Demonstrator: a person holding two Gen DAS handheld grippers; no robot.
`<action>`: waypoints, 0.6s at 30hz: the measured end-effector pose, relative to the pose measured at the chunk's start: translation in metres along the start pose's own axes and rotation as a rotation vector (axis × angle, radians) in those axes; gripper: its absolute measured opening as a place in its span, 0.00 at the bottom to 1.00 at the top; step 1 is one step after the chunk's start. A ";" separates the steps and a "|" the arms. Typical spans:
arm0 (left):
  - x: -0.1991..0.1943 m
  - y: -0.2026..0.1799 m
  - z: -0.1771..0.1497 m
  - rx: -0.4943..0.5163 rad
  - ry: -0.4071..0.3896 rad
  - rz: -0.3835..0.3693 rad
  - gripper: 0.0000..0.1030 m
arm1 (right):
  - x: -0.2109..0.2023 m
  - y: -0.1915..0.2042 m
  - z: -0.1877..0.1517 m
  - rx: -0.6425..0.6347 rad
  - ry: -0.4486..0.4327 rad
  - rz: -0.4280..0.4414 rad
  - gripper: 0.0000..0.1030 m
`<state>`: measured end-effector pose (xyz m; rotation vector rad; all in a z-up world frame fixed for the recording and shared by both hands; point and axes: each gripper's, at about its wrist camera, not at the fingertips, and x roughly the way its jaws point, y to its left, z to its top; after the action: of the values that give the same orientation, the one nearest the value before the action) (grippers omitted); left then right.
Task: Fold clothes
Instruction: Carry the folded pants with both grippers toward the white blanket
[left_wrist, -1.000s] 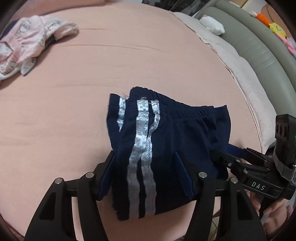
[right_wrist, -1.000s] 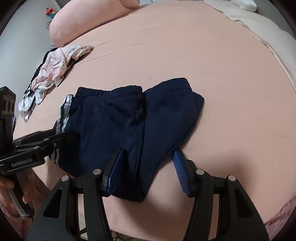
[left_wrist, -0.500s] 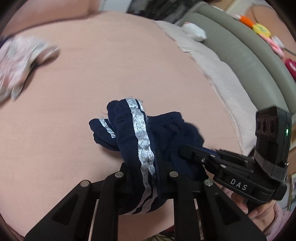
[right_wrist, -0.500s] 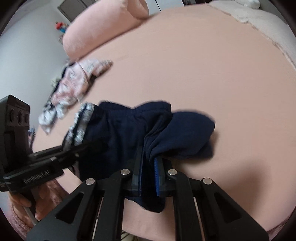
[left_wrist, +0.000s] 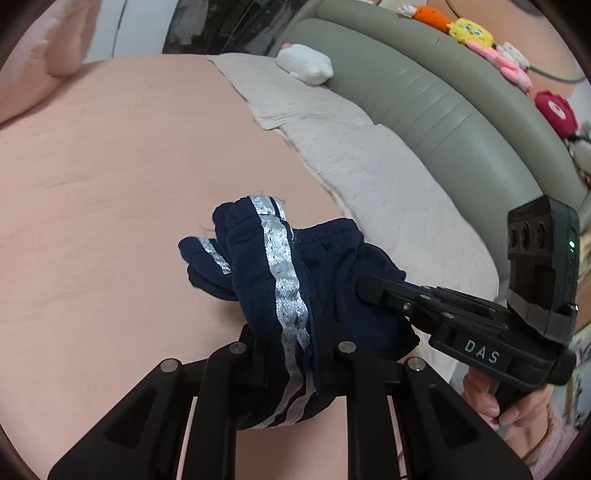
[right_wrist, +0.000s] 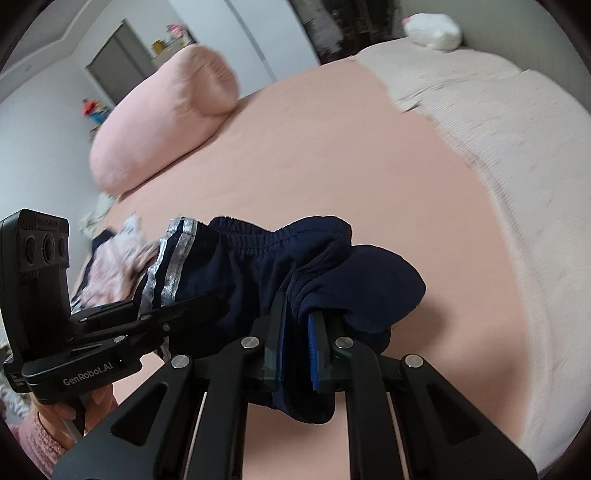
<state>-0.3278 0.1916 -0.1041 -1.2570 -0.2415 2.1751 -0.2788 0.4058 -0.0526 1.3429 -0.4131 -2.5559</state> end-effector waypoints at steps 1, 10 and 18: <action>0.012 -0.006 0.011 0.004 -0.002 0.000 0.16 | 0.001 -0.009 0.010 0.001 -0.007 -0.013 0.09; 0.110 -0.032 0.065 -0.041 -0.021 -0.013 0.16 | 0.036 -0.093 0.060 0.033 -0.036 -0.083 0.09; 0.178 0.010 0.044 -0.106 0.078 0.059 0.24 | 0.093 -0.160 0.050 0.091 0.058 -0.135 0.15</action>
<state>-0.4335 0.2940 -0.2137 -1.4215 -0.2942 2.1817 -0.3824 0.5321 -0.1526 1.5214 -0.4478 -2.6274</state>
